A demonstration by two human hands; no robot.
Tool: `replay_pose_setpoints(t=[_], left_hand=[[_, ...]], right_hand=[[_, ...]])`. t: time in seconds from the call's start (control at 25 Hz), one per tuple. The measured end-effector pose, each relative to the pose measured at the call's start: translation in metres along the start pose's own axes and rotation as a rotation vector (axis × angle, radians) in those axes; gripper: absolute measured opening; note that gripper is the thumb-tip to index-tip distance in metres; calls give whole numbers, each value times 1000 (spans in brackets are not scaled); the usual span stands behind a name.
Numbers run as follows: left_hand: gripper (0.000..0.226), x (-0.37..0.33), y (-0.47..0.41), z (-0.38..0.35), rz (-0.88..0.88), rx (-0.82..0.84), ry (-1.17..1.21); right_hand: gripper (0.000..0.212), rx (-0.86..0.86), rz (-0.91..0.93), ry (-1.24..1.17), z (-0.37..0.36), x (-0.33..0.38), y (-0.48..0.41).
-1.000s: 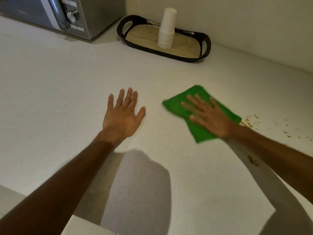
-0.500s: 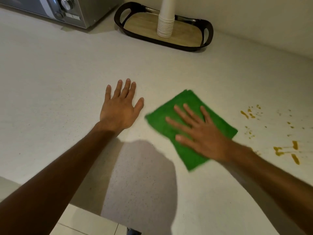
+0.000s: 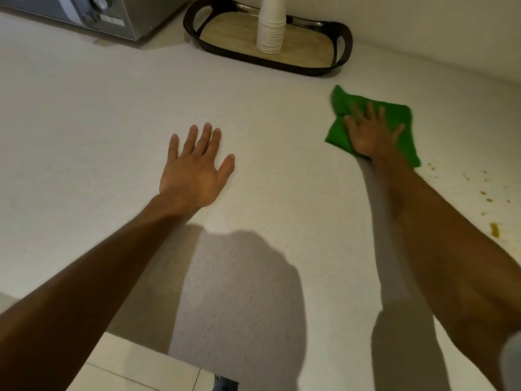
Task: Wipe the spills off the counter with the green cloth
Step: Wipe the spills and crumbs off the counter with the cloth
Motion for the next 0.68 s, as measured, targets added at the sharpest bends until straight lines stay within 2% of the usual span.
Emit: replay_pose_setpoints(t=[0.08,0.2,0.28,0.36,0.44,0.52,0.6,0.68], left_hand=[[78,2,0,-1,-5,1,4],[78,1,0,-2,-2,1,1],[77,1,0,0,2,21,-2],[75,1,-1,2,-3,60,5],[74,2,-4,6,4,91,22],[72,1,-8,10,5,112,48],[69,-9,-9,11,-20,83,94],[66,-27,-6,11,-102,54,138]], right_hand=[[61,37,201,50,-12,32,37],[57,96,668,61,-28,44,133],[55,162,827,75,-24,32,173],[62,215,705,70,-15,28,178],[75,222,395,-58,-13,40,176],[79,142,114,-146,-23,63,180],[77,65,51,-45,-33,78,188],[74,70,154,22,-37,75,200]])
Point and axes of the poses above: each hand's wrist, its own y-axis away from the middle knuckle, its own z-axis out of the back of the hand, x = y × z, the point moved 2 cm from there along -y, towards the middle knuckle, and after that the axes turned 4 degrees about -y, right-handed, at the moved point
